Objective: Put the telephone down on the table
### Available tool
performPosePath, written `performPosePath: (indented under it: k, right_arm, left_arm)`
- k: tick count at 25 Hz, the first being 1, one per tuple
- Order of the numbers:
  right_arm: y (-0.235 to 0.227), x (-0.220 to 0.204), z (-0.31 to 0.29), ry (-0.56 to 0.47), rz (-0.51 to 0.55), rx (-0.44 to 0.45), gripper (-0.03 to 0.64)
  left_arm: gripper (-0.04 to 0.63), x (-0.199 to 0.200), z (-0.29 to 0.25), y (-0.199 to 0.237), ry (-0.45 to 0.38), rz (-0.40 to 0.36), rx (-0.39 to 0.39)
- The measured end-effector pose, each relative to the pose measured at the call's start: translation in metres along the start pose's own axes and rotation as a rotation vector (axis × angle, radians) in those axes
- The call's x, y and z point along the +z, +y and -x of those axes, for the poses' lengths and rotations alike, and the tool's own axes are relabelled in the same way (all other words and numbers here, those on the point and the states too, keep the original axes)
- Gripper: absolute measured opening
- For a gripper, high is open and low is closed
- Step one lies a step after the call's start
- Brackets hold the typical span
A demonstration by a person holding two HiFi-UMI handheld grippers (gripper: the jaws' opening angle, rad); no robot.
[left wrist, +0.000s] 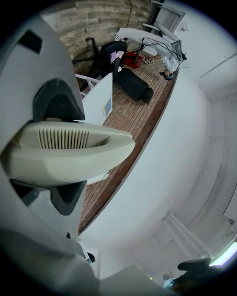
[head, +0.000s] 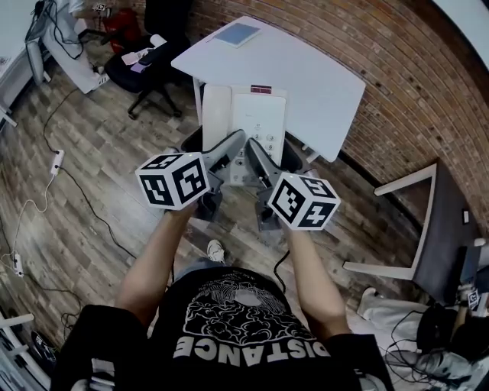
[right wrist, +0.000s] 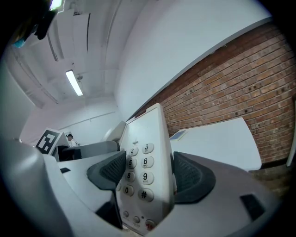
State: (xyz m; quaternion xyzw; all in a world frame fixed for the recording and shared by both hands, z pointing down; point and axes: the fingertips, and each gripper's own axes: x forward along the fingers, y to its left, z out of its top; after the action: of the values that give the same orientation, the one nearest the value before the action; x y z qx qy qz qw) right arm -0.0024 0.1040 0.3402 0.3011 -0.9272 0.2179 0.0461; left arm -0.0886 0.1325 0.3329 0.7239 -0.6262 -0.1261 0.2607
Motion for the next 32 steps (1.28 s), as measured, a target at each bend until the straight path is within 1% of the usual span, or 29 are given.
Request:
performPosePath:
  k: [6,15,24,32]
  right_arm:
    - [-0.001,0.0,-0.021,0.006,-0.003,-0.031,0.321]
    - [-0.016,0.005,-0.043,-0.009,-0.018,-0.07,0.321]
    - [-0.051,0.018,-0.077,-0.015,-0.033,-0.08,0.321]
    - [-0.096,0.034,-0.131,0.001,-0.055,-0.066,0.321]
  left_arm:
    - [0.393,0.007,-0.012,0.019,0.021,0.015,-0.02]
    - [0.393,0.013,-0.038,0.033,0.047,0.009,-0.051]
    - [0.393,0.022,-0.087,0.047,0.063,0.002,-0.058]
    - [0.393,0.034,-0.151,0.074,0.078,0.003,-0.03]
